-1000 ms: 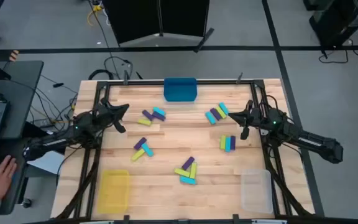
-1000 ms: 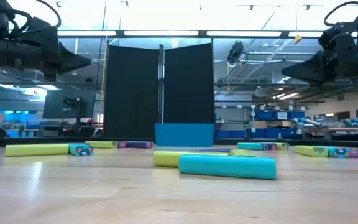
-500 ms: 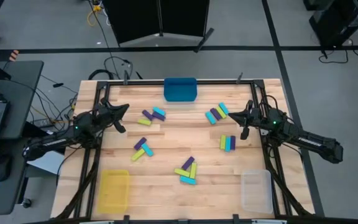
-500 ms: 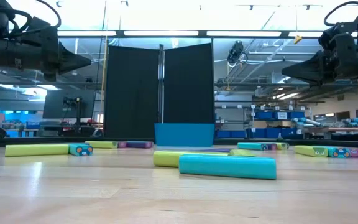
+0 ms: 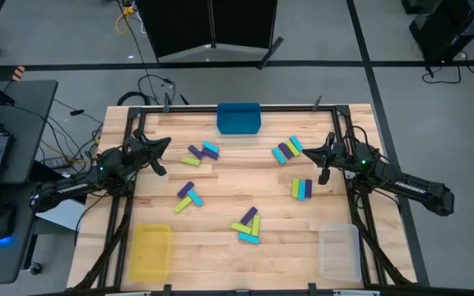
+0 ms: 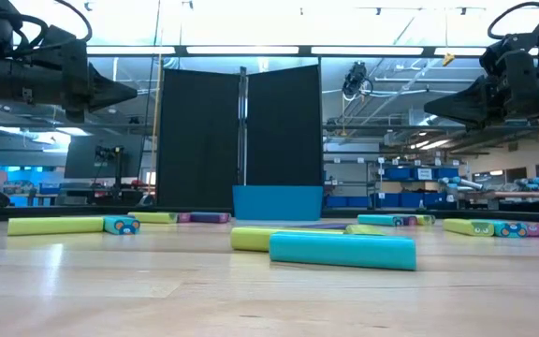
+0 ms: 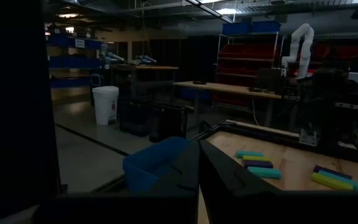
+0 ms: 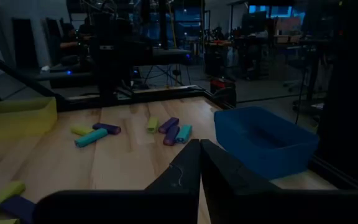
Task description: Sort blocks
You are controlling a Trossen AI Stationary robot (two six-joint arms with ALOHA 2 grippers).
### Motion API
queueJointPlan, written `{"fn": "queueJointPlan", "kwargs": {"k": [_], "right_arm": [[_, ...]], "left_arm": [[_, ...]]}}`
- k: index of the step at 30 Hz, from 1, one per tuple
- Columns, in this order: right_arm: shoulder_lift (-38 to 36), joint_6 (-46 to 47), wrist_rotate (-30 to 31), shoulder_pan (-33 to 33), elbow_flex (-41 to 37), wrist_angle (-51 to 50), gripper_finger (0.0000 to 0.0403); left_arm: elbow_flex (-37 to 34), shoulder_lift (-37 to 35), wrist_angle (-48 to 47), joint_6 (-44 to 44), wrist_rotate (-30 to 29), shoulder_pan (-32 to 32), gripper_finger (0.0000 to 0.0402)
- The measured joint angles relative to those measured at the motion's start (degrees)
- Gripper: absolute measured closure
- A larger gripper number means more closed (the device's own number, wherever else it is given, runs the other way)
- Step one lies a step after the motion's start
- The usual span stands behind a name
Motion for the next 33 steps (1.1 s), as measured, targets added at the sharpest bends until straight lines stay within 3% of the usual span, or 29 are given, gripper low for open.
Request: {"fn": "queueJointPlan", "kwargs": {"k": [33], "right_arm": [[0.00,0.00,0.01,0.00,0.00,0.00,0.0380]], "left_arm": [[0.01,0.01,1.47,-0.02,0.00,0.01,0.0386]]}}
